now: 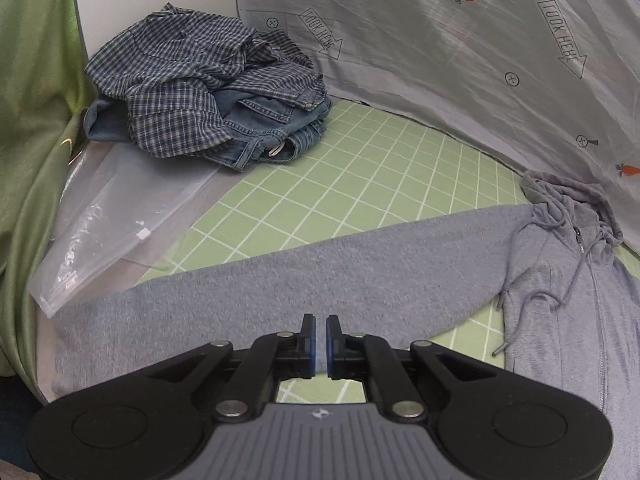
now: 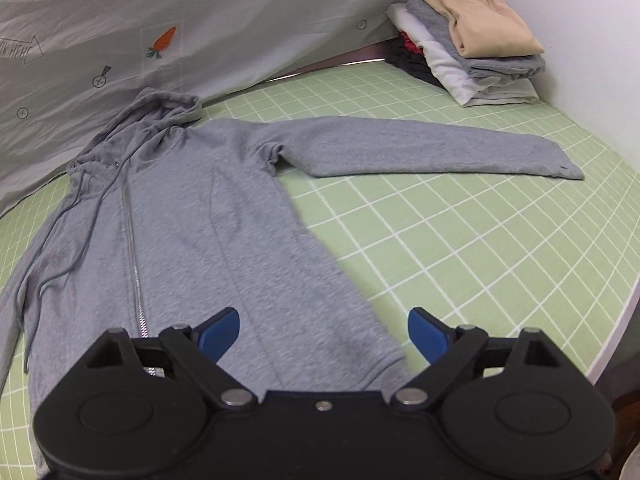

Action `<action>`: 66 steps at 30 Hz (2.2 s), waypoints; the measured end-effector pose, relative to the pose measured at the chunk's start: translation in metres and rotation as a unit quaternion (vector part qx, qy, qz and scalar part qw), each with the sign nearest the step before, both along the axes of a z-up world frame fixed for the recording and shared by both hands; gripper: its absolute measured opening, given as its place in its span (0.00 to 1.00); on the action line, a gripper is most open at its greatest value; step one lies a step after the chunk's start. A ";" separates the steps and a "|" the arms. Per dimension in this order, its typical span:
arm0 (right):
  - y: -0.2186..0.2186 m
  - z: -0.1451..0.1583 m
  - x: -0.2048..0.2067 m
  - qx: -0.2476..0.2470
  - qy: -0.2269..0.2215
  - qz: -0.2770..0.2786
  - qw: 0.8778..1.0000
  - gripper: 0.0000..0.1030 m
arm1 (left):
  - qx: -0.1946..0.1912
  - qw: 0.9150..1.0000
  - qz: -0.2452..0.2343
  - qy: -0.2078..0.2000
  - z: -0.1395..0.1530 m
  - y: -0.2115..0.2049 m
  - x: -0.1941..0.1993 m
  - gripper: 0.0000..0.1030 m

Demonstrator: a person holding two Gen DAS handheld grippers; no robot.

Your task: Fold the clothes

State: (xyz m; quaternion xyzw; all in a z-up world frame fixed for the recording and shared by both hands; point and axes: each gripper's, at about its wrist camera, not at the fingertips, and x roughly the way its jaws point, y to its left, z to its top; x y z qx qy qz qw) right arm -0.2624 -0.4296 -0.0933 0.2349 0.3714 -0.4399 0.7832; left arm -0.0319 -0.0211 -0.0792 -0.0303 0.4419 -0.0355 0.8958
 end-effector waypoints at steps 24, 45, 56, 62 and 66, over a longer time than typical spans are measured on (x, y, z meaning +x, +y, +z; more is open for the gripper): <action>0.052 -0.002 -0.002 -0.007 0.034 0.026 0.999 0.94 | -0.017 0.998 -0.045 0.043 -0.023 0.008 0.015 0.60; -0.264 -0.053 -0.083 0.021 -0.007 -0.059 0.998 0.97 | 0.032 0.989 -0.141 0.040 -0.020 -0.290 -0.035 0.97; -0.393 -0.084 -0.107 -0.022 0.009 -0.180 0.983 0.98 | 0.089 0.979 -0.163 0.085 -0.059 -0.395 0.028 0.97; -0.388 -0.088 -0.123 -0.052 0.016 -0.153 0.987 0.89 | 0.101 0.974 -0.176 0.101 -0.075 -0.410 0.028 1.00; -0.389 -0.086 -0.150 -0.066 0.042 -0.209 0.975 0.86 | 0.078 0.976 -0.170 0.113 -0.080 -0.404 0.031 1.00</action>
